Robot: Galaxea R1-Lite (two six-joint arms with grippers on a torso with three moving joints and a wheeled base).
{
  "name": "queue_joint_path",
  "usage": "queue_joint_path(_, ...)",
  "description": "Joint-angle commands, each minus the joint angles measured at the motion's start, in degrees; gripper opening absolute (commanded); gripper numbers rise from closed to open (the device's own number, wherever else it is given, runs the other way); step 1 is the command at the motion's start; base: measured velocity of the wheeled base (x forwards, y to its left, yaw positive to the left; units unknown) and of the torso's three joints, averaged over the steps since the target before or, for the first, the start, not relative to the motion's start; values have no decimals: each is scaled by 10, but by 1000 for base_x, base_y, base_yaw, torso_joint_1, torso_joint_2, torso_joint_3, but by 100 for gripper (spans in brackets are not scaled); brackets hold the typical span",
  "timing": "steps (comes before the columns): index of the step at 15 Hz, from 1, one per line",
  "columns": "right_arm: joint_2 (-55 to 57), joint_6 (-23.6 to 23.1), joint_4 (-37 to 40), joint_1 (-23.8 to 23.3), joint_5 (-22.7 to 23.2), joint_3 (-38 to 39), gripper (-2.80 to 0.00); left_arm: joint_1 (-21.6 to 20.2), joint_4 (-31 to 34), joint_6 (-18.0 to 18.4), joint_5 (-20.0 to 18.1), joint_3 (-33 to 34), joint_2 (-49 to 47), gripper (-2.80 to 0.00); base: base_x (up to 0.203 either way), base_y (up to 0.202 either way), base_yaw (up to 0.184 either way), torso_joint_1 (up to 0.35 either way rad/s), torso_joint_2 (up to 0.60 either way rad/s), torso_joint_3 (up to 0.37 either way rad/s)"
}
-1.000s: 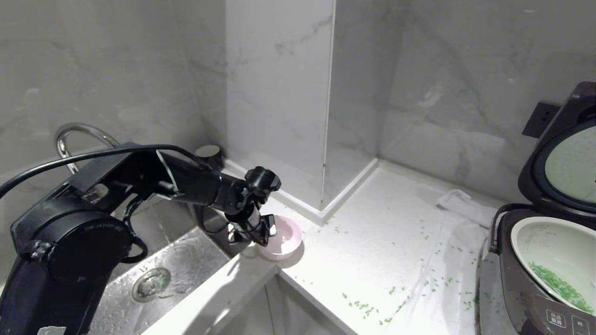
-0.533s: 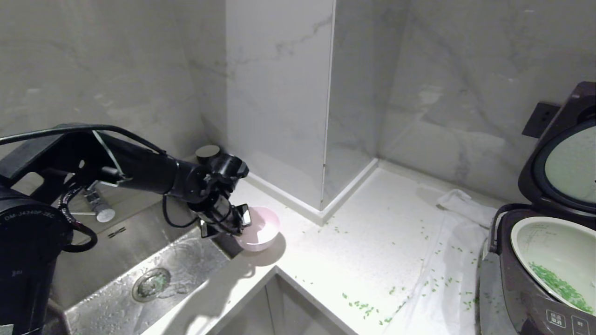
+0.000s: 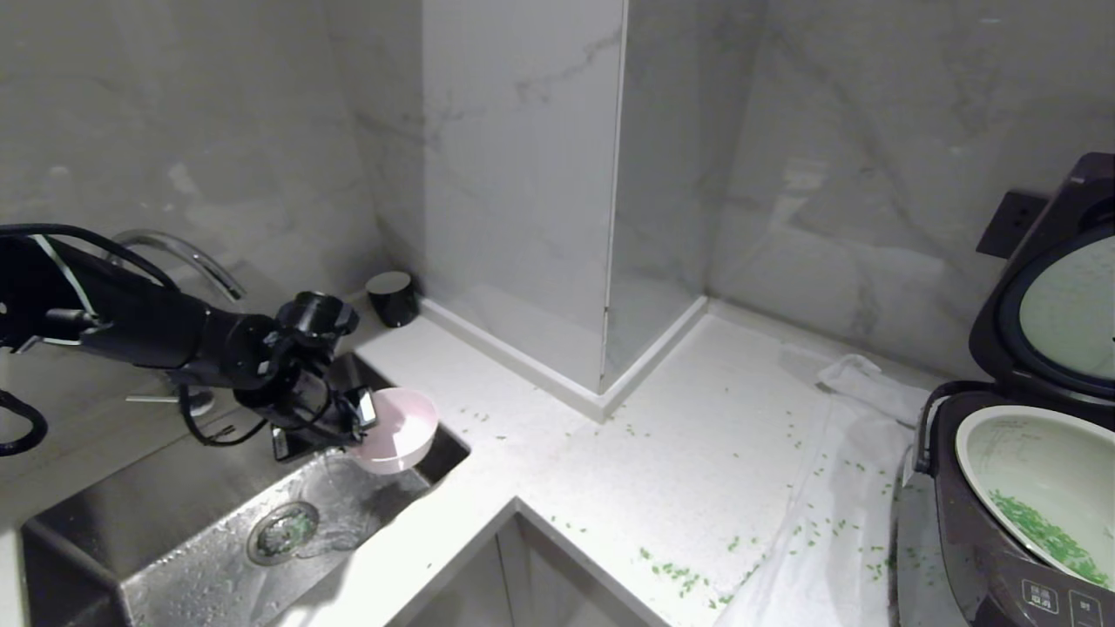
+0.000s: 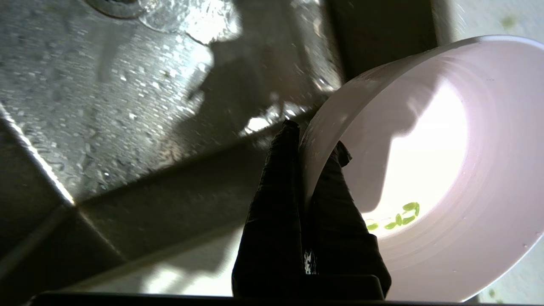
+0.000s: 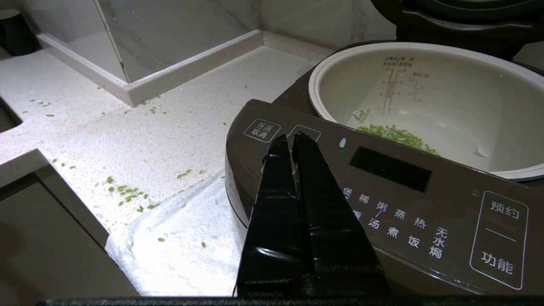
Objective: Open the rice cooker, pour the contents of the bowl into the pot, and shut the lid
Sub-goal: Fill a bowl with water from the tap
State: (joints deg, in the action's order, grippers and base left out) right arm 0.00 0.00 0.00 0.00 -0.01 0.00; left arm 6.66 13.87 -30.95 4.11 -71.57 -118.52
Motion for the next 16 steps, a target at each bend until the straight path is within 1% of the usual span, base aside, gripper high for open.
queue_joint_path(1,0,0,0,0,0,1,-280,-57,-16,7,1,19,5,-280,0,0,0,0,0,0)
queue_joint_path(4,0,0,0,0,0,1,-280,-125,-24,31,2,15,-9,-280,0,0,0,0,0,0)
queue_joint_path(7,0,0,0,0,0,1,-280,-167,-64,35,7,-5,-38,-280,0,0,0,0,0,0)
queue_joint_path(9,0,1,0,0,0,1,-280,-189,-72,34,13,-25,-60,-280,0,0,0,0,0,0)
queue_joint_path(14,0,0,-1,0,0,1,-280,-213,-73,30,18,-84,-113,-280,0,0,0,0,0,0)
queue_joint_path(16,0,1,0,0,0,1,-280,-221,-73,27,39,-124,-141,-280,0,0,0,0,0,0)
